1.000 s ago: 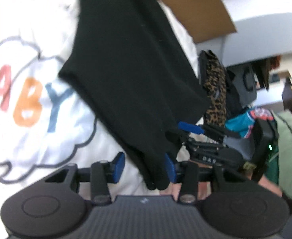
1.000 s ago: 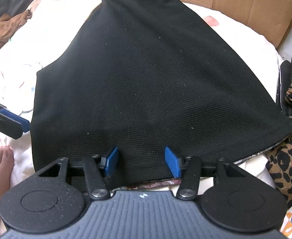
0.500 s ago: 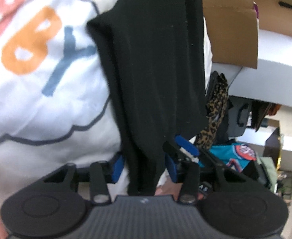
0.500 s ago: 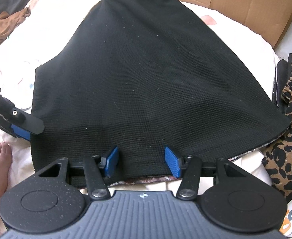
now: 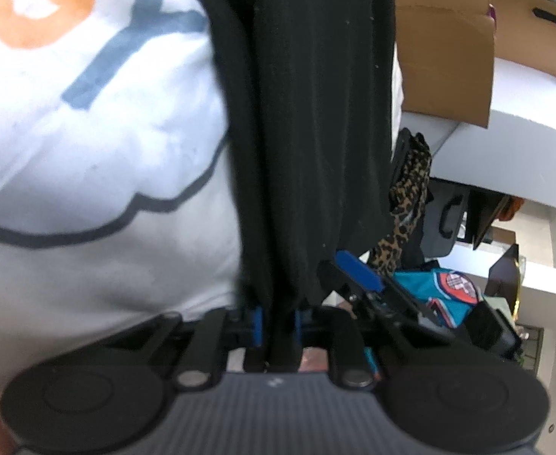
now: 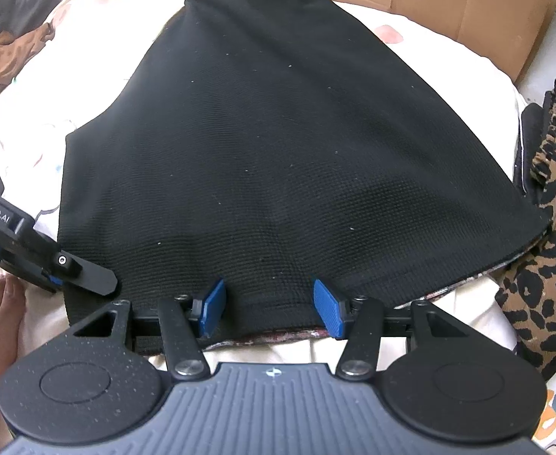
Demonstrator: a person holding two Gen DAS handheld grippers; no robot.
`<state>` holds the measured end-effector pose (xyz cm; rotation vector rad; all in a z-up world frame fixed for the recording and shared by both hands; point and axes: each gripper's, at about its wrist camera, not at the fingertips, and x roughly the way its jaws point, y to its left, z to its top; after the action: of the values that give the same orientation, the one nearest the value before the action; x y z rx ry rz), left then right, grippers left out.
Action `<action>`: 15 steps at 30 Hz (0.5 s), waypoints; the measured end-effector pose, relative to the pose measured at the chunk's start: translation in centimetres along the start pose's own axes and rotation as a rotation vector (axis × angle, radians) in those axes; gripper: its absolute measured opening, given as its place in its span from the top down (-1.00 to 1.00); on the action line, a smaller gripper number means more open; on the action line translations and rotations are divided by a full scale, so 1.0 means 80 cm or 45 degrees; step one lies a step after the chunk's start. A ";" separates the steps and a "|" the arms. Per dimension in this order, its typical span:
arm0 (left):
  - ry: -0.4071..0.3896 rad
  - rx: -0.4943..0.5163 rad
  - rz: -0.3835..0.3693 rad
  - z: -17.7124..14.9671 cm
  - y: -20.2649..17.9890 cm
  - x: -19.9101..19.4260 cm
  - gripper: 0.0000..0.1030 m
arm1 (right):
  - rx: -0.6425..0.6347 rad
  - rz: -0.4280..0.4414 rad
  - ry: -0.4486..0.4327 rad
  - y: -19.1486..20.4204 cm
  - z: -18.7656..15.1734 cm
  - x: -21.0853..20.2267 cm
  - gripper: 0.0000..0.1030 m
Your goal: Fold clothes
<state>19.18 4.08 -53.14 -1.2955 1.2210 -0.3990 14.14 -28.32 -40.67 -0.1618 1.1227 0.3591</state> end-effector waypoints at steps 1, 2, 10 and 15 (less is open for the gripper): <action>0.009 0.000 -0.003 0.000 0.000 0.002 0.69 | 0.004 0.000 0.000 -0.001 -0.001 -0.001 -0.12; 0.017 0.004 -0.001 -0.001 -0.001 0.003 0.69 | 0.008 0.001 0.001 -0.002 -0.001 -0.001 -0.12; 0.036 0.052 0.055 -0.006 -0.008 0.011 0.87 | 0.058 -0.013 -0.002 -0.008 -0.004 -0.006 -0.08; 0.039 0.084 0.104 -0.006 -0.023 0.003 0.91 | 0.180 0.030 -0.014 -0.021 -0.001 -0.015 -0.08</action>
<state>19.56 3.09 -51.53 -1.1828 1.2724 -0.3981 14.22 -30.15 -39.71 -0.0221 1.1356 0.2999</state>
